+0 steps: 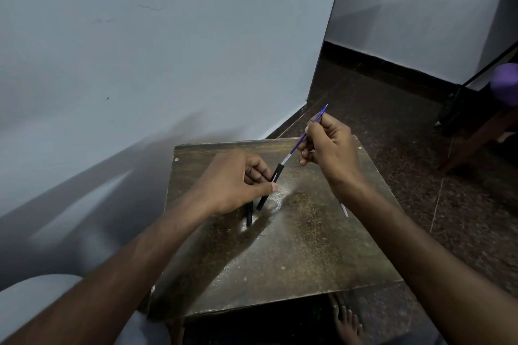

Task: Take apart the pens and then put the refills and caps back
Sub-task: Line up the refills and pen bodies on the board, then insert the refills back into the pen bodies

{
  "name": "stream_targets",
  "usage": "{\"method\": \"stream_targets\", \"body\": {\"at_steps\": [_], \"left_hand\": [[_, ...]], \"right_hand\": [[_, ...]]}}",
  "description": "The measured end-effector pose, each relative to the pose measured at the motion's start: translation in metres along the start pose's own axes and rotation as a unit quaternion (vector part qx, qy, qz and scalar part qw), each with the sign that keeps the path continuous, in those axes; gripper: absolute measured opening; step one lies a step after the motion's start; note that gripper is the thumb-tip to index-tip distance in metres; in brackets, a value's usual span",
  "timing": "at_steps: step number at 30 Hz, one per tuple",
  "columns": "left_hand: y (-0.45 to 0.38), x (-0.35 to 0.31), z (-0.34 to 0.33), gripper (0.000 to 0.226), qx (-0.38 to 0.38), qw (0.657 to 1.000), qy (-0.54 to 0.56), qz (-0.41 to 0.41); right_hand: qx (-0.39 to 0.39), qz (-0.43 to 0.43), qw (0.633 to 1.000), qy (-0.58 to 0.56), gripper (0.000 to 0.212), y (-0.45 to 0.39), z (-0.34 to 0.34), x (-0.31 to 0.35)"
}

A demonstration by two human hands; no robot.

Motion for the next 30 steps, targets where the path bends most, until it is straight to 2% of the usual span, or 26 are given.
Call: {"method": "stream_targets", "body": {"at_steps": [4,9,12,14,16,19,22,26,30], "left_hand": [[0.001,-0.002,0.0,0.014,-0.002,1.0,-0.007,-0.006],[0.0,-0.001,0.005,0.013,-0.029,0.999,-0.026,-0.005],[-0.001,0.0,0.015,0.01,-0.067,0.998,-0.016,-0.001],[-0.001,0.001,0.024,0.017,-0.112,0.994,-0.012,0.003],[0.0,0.004,0.034,0.02,-0.163,0.987,-0.007,0.011],[0.002,0.007,0.047,0.015,-0.208,0.978,0.002,0.014],[0.003,0.008,0.053,0.012,-0.22,0.975,0.01,0.014],[0.002,0.008,0.051,0.014,-0.214,0.977,0.007,0.014],[0.001,0.009,0.048,0.019,-0.211,0.977,0.005,0.013]], "right_hand": [[0.027,0.019,0.999,0.033,0.017,0.001,-0.004,-0.004],[0.144,0.091,0.974,0.152,0.019,0.007,-0.009,-0.006],[0.12,0.104,0.972,0.176,0.028,0.009,-0.013,-0.007],[0.114,0.116,0.961,0.222,0.022,0.009,-0.014,-0.01],[0.146,0.135,0.936,0.291,0.017,0.01,-0.017,-0.012],[0.21,0.148,0.871,0.419,0.043,0.015,-0.028,-0.02],[0.23,0.148,0.823,0.498,0.061,0.021,-0.041,-0.023],[0.223,0.162,0.799,0.534,0.065,0.023,-0.054,-0.02],[0.238,0.156,0.787,0.547,0.059,0.023,-0.062,-0.019]]}}
Point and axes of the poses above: each hand's wrist, its own y-axis away from the middle knuckle, its own z-axis out of the back of the hand, x = y × z, the point moved 1 cm from there along -y, towards the middle knuckle, and after that the axes turned 2 degrees about -x, right-handed, at the moved point
